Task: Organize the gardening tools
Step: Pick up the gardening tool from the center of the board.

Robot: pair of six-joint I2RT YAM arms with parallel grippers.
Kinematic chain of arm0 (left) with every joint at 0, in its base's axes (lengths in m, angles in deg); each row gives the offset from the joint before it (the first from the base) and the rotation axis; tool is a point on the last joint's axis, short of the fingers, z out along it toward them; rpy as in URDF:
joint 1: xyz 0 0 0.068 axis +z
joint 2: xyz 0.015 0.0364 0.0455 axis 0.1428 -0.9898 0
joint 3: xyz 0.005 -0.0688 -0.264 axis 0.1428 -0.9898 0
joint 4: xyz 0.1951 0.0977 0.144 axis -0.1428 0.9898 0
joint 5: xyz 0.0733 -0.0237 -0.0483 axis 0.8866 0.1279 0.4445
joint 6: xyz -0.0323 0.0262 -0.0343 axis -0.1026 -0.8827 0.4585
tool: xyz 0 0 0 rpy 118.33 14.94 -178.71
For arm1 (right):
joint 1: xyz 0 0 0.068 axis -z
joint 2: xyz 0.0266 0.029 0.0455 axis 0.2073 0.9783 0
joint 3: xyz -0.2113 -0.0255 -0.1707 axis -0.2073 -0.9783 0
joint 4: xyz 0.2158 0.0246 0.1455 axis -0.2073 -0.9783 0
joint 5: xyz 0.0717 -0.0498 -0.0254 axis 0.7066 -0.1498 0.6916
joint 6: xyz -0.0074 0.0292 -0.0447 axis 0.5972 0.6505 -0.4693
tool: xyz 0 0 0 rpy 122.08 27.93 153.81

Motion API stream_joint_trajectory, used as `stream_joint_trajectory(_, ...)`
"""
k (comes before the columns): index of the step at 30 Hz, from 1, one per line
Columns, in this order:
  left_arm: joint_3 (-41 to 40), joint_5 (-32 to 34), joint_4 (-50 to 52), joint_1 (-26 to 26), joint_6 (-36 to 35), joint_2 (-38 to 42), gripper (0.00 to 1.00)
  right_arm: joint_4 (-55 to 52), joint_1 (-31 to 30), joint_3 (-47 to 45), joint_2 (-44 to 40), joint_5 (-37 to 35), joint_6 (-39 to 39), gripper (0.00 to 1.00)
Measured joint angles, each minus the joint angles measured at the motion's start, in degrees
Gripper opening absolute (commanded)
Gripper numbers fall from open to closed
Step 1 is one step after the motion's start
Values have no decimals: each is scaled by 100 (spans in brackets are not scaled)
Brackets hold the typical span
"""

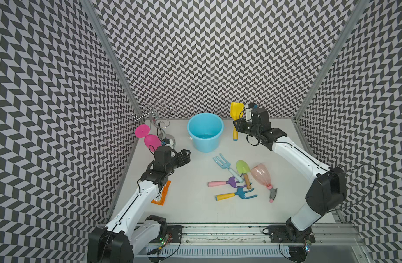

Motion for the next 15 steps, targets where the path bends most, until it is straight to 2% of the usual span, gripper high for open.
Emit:
stream_joint_trajectory(10, -52, 0, 173, 0, 0, 326, 88, 409, -595, 2328, 2065, 136, -424, 17)
stream_joint_trajectory(15, -96, 2, 258, 0, 0, 376, 88, 431, -678, 2586, 2721, 245, -492, 18)
